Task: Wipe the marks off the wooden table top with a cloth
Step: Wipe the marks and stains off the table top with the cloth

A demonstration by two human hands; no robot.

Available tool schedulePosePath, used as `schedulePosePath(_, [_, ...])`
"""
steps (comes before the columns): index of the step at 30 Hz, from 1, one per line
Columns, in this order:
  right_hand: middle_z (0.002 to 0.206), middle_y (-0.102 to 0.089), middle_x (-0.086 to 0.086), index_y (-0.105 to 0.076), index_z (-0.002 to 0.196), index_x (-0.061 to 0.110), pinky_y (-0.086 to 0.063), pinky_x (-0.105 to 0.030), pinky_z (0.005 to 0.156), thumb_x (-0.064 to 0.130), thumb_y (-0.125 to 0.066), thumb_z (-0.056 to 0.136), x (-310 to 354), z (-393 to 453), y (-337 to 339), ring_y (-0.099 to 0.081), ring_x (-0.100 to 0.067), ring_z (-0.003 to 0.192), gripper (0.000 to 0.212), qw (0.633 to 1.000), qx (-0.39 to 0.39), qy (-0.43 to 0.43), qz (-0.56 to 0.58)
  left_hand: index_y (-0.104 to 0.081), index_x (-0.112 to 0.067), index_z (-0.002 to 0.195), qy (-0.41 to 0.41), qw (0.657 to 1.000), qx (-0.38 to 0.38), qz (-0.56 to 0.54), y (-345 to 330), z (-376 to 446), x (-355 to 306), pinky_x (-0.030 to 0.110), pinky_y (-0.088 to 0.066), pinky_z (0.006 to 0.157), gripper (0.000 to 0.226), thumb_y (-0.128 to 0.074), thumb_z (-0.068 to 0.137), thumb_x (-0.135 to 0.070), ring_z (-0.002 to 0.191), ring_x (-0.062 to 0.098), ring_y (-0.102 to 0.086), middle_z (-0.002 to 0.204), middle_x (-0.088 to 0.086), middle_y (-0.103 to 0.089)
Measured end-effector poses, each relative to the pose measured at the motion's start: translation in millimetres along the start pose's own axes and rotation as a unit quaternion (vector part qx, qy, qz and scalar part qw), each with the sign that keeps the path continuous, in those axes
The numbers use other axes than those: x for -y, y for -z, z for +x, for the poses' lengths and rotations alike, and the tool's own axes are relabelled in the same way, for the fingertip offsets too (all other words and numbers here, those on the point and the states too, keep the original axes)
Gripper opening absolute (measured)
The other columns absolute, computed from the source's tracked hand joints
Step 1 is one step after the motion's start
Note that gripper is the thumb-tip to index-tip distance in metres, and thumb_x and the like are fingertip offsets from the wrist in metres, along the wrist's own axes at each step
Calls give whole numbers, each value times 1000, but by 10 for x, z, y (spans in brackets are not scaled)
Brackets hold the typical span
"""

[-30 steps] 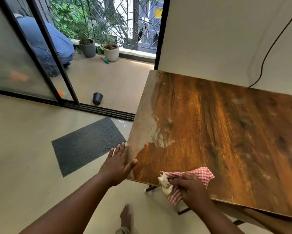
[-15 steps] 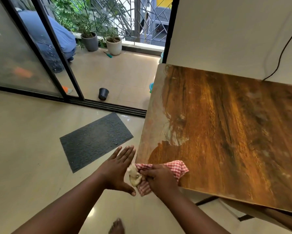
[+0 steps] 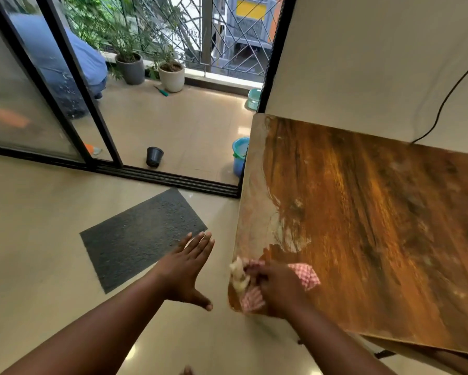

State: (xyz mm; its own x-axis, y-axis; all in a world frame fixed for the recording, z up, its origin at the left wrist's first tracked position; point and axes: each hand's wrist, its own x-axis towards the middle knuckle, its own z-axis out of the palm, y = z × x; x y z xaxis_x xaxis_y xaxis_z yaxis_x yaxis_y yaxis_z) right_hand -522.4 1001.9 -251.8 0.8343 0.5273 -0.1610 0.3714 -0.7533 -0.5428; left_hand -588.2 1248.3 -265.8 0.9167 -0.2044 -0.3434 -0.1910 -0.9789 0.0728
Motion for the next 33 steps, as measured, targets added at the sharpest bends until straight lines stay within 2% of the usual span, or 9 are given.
schedulePosePath(3, [113,-64,2,-65,114,33,-43,-26,82,17,-51,92,231,296,-125,-55,-15,93,31,999,-37,-27,-18,31,-14,142,-7,1000,3,1,-14,60,-16,34,34,106,130,-29,62,-96,133,18,43,147,4,40])
schedulePosePath(7, [104,-66,8,-70,104,34,-36,-9,74,16,-58,86,230,-86,-208,-50,-6,87,28,999,0,32,2,34,-13,139,-8,1000,-2,12,-25,149,47,34,36,104,103,-37,81,-61,130,20,45,151,10,34])
schedulePosePath(9, [97,-68,12,-71,100,35,-34,-9,70,17,-61,80,67,-308,-140,-52,-6,84,29,999,21,33,-2,35,-14,137,9,1000,-5,11,-13,222,63,34,33,104,94,-34,85,-50,132,21,42,152,10,33])
schedulePosePath(17, [108,-64,2,-66,112,31,-45,-29,79,14,-49,90,19,558,73,-57,-17,94,33,994,-66,-82,-16,22,-16,145,29,997,-62,-26,28,646,-57,35,27,109,67,-14,97,-46,138,19,31,155,6,24])
schedulePosePath(20, [118,-63,5,-64,116,32,-39,-24,89,18,-52,89,200,583,-49,-55,-17,103,32,997,-73,-21,-27,10,-14,151,80,996,-38,-30,41,771,-74,40,20,113,64,-17,98,-38,143,23,24,158,10,17])
schedulePosePath(24, [123,-58,16,-57,119,41,-35,-24,87,30,-52,88,-163,63,23,-48,-13,110,33,995,12,83,-56,2,-12,152,154,987,-8,-34,55,906,-18,42,18,112,60,-20,100,-31,145,27,19,160,11,14])
schedulePosePath(28, [112,-63,12,-64,112,40,-39,-20,74,19,-56,83,-626,329,471,-54,-13,98,37,998,4,45,-43,-1,-15,153,189,979,-44,-64,130,1099,-69,38,18,112,56,-15,102,-34,146,24,15,161,8,7])
schedulePosePath(31, [115,-64,5,-66,112,35,-43,-27,81,14,-57,79,-609,796,579,-57,-19,98,40,999,-18,18,-23,-6,-15,153,193,977,-64,-68,232,1265,-169,38,14,114,57,-19,101,-35,147,23,10,162,8,1])
schedulePosePath(33, [119,-63,6,-65,114,35,-39,-26,89,16,-57,80,-582,857,516,-56,-19,104,39,997,0,68,-33,-9,-17,153,205,973,-70,-82,296,1354,-236,37,14,114,58,-25,100,-36,148,23,9,162,7,-1])
